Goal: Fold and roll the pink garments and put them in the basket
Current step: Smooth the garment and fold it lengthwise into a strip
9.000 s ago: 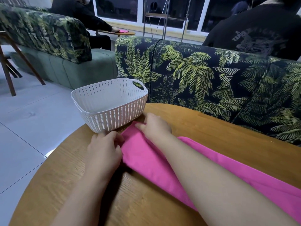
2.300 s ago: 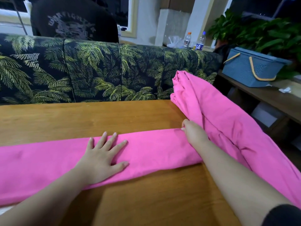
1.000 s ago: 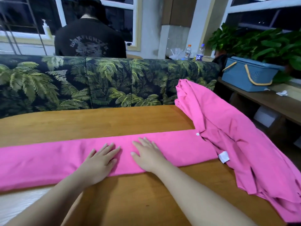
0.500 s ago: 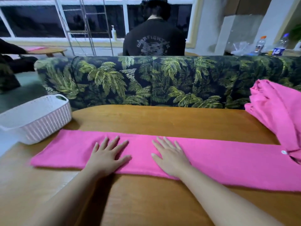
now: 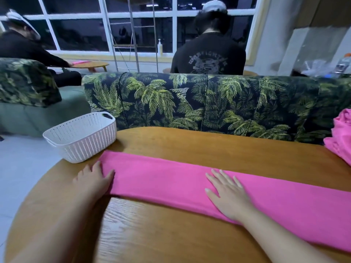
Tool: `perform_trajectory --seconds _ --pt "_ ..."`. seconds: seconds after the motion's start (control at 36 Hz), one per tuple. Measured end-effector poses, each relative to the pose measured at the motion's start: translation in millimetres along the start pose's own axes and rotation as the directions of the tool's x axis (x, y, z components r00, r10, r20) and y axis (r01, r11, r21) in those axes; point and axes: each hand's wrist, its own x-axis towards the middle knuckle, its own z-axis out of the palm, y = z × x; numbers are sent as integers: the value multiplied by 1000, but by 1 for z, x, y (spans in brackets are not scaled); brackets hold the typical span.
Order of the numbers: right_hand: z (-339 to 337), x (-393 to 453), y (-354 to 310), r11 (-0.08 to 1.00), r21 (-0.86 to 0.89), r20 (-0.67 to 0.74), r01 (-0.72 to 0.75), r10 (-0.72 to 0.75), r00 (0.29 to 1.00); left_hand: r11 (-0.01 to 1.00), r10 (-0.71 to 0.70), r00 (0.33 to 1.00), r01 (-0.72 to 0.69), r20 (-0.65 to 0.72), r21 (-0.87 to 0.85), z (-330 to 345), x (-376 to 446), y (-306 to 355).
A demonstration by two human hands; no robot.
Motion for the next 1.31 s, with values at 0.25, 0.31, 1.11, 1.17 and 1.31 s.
perform_trajectory --seconds 0.25,0.31,1.11,1.17,1.31 --pt "-1 -1 0 1000 -17 -4 -4 4 1000 971 236 947 -239 -219 11 7 -23 11" --pt "-2 -1 -1 1000 -20 -7 4 -4 1000 956 280 941 -291 -192 -36 12 -30 10" --pt "-17 -124 97 986 9 12 -164 164 986 717 695 691 -687 199 -118 19 -109 106" --pt "-12 -135 108 969 9 -28 -245 245 969 691 721 672 -714 171 -110 22 -125 131" --pt "-14 -147 114 934 274 -43 -229 250 967 457 855 403 -883 326 -110 31 -191 209"
